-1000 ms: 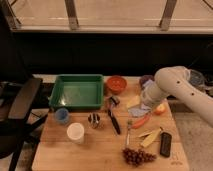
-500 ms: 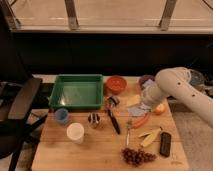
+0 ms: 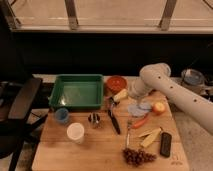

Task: Place brush in tray

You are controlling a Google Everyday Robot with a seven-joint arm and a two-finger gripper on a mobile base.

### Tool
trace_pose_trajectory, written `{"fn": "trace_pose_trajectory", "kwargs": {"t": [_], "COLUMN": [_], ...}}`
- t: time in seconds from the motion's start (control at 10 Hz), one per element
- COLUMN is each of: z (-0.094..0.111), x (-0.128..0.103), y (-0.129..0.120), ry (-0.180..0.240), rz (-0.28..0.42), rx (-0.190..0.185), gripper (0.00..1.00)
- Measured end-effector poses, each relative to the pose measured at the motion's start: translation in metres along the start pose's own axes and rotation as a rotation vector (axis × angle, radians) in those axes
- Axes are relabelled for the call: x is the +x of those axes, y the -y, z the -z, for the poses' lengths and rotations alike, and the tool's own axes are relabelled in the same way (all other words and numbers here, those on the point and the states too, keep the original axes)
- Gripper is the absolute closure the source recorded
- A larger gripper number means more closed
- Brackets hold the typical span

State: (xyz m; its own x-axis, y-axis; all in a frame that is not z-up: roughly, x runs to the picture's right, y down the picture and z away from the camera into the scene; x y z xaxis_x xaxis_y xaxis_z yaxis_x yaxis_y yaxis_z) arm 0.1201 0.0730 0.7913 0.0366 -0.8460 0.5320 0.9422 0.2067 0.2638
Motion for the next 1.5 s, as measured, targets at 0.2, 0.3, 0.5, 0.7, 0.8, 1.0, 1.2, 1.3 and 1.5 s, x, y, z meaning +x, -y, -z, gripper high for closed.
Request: {"fn": "trace_pose_trajectory", "kwargs": {"t": [0.2,0.3,0.5,0.7,0.8,1.0,1.2,1.3,1.5], "z": [-0.027,-0.041,-0.071,-0.089,-0.101,-0.116,-0.117,-0.117,-0.118], "x": [0.003,0.002,0.003,0.007,0.008,0.009,0.008,0.008,0.009], "y": [0.011,0.019,0.029,0.028,0.028,0.025,0.025,0.026,0.029], "ry": [0.020,0.033,0.058,0.082,0.100,0.127,0.134,0.135,0.133], "rz": [0.011,0.020,0.040,0.036,0.035,0.023,0.022,0.021,0.027], "rx": [-0.029,-0.037,-0.062,-0.085,-0.103,-0.130,-0.132,-0.129,-0.130], "gripper": [0.20,0.20,0.20,0.20,0.20,0.20,0.20,0.20,0.20]}}
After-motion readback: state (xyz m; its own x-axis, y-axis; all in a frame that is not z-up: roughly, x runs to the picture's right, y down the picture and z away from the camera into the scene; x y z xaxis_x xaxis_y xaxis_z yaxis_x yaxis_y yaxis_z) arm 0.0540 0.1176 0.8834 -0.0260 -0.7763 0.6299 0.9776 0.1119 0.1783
